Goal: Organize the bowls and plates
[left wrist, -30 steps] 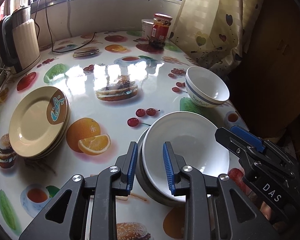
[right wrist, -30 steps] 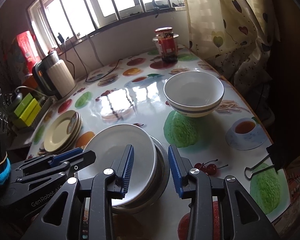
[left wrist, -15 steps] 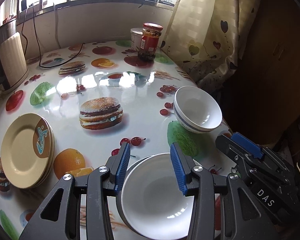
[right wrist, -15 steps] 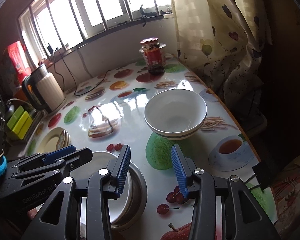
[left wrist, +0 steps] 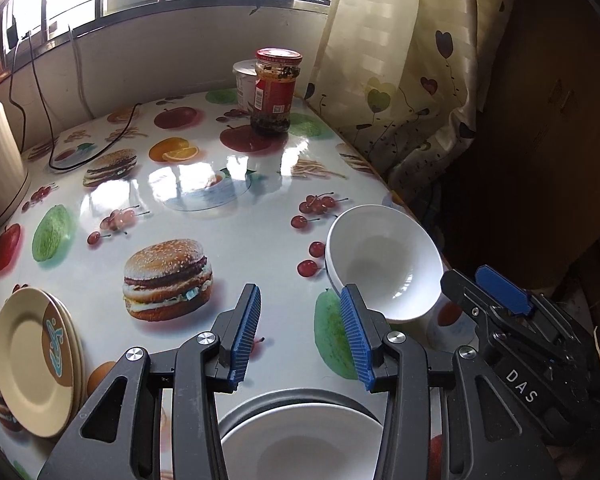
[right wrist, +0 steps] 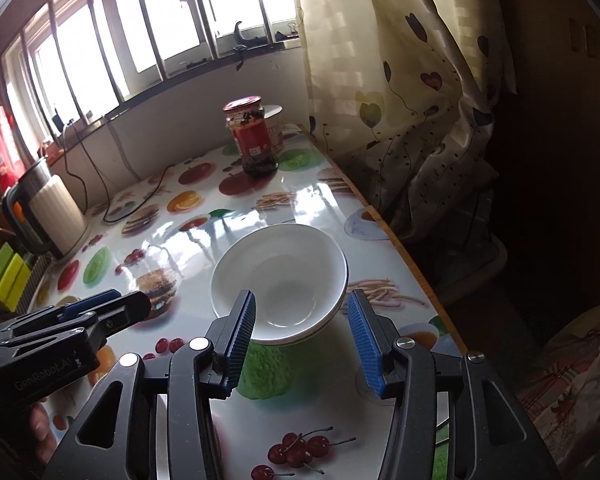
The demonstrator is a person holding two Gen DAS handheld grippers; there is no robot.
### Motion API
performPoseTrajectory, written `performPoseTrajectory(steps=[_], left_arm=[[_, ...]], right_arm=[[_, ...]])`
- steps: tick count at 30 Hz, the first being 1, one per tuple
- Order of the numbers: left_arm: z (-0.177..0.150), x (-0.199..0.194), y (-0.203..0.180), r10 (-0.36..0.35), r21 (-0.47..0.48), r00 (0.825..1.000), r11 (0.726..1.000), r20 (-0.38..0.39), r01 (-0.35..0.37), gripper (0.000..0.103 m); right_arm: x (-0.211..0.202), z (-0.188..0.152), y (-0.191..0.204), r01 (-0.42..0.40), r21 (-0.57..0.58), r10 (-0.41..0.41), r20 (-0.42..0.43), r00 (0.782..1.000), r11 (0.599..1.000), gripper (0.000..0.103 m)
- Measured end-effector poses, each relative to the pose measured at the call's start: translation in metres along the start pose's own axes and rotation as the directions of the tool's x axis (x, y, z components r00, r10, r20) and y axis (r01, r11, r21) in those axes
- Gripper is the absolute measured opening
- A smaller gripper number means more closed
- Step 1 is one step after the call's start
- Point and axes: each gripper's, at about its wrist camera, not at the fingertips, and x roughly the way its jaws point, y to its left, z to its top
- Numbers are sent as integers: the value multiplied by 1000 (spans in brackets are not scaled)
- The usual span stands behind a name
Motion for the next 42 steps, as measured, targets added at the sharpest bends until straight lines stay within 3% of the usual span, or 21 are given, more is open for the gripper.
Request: performPoseTrajectory(steps=[13, 22, 24, 29, 33, 42], left_arm=[[14, 43, -21, 18, 23, 996, 1000, -91, -15, 43], [15, 55, -31, 45, 54, 993, 998, -113, -40, 43], [14, 58, -32, 52, 58, 992, 997, -118, -45, 38], [14, 64, -35, 58, 64, 990, 997, -132, -50, 32], [14, 66, -38, 52, 74, 990, 996, -135, -42, 20], [15, 66, -39, 56, 77, 990, 996, -129, -47, 19]], right_arm=[[39, 11, -25, 39, 11, -39, -47, 998, 999, 48], [59, 11, -32, 37, 6, -36, -79, 996, 999, 48], [62, 11, -33, 33, 5, -33, -83, 996, 999, 47], [68, 12, -35, 31, -3, -31, -94, 995, 1000, 40], [70, 12, -36, 28, 1, -28, -97, 995, 1000, 36], [72, 13, -33, 5, -7, -6, -96, 995, 1000, 22]])
